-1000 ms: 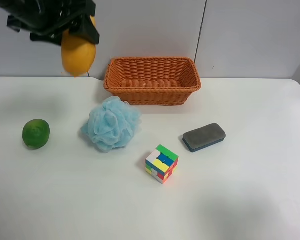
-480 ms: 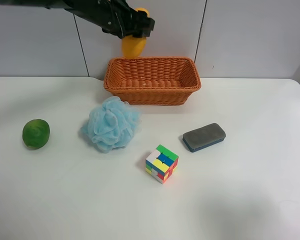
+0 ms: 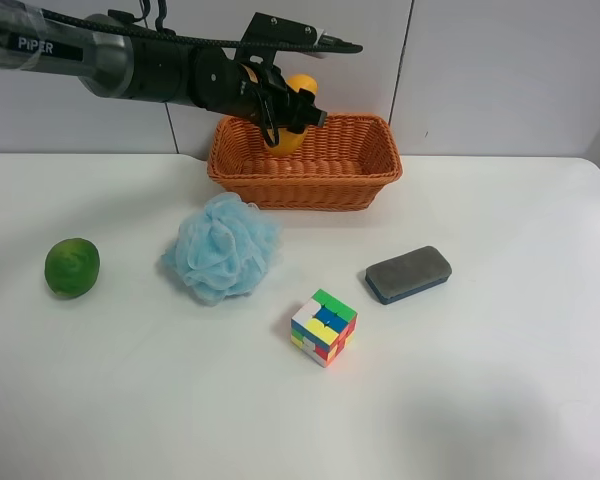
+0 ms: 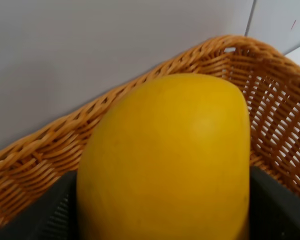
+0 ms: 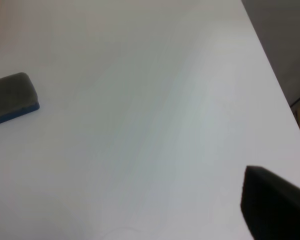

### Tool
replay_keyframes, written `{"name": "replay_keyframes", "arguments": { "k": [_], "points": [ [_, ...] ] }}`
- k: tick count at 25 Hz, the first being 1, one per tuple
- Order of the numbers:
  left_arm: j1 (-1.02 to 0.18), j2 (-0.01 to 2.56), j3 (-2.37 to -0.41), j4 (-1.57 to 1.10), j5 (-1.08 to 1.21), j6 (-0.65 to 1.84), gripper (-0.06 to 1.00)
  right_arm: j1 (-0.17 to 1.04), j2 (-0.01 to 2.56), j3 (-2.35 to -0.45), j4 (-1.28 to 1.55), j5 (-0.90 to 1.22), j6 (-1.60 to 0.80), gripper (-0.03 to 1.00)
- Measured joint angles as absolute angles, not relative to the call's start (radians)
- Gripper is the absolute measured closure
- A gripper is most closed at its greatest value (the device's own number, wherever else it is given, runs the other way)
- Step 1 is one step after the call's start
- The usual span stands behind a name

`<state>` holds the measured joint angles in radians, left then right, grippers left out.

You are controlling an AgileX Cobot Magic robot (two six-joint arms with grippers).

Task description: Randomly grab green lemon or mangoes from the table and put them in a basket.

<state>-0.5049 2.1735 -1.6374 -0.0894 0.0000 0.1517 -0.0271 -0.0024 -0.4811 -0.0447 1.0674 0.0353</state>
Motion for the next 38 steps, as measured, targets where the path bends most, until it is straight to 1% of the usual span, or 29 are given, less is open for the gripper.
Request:
{"name": "replay_keyframes", "arguments": {
  "k": [10,11,12,13,14,15,17,27,30,34,38],
  "points": [
    [-0.505,2.173,-1.637,-0.089,-0.013,0.152,0.33,-0.027,-0.002,-0.481,-0.045,1.067,0.035,-0.02],
    [-0.505,2.173,-1.637,-0.089,-0.013,0.152,0.29,-0.027,-0.002,-0.481,-0.045,1.067,0.035,-0.02],
    [-0.505,2.173,-1.637,-0.089,-0.013,0.152,0.22,-0.027,-0.002,-0.481,-0.045,1.067,0.035,-0.02],
    [-0.505,2.173,-1.637,-0.089,-0.014,0.152,0.11,-0.027,-0.002,-0.481,-0.045,1.067,0.035,-0.02],
    [-0.505,2.173,-1.637,-0.089,-0.015,0.152,0.04,-0.027,-0.002,-0.481,-0.045,1.067,0.035,-0.02],
    [-0.505,2.173,-1.637,-0.089,-0.014,0.152,0.0,-0.027,-0.002,-0.481,-0.045,1.067,0.035,-0.02],
    [-0.505,2.173,-1.637,-0.089,-0.013,0.152,-0.03,-0.027,-0.002,-0.481,-0.045,1.067,0.035,-0.02],
    [-0.505,2.173,-1.637,-0.089,0.0,0.152,-0.05,-0.027,-0.002,-0.481,-0.045,1.067,0.035,-0.02],
    [-0.505,2.152,-1.637,-0.089,0.038,0.152,-0.05,-0.027,-0.002,-0.481,-0.045,1.067,0.035,-0.02],
    [-0.505,2.056,-1.637,-0.07,0.186,0.152,-0.05,-0.027,-0.002,-0.481,-0.045,1.067,0.035,-0.02],
    [-0.503,1.888,-1.637,0.008,0.463,0.152,-0.05,-0.027,-0.002,-0.481,-0.045,1.067,0.035,-0.02]
  ]
}}
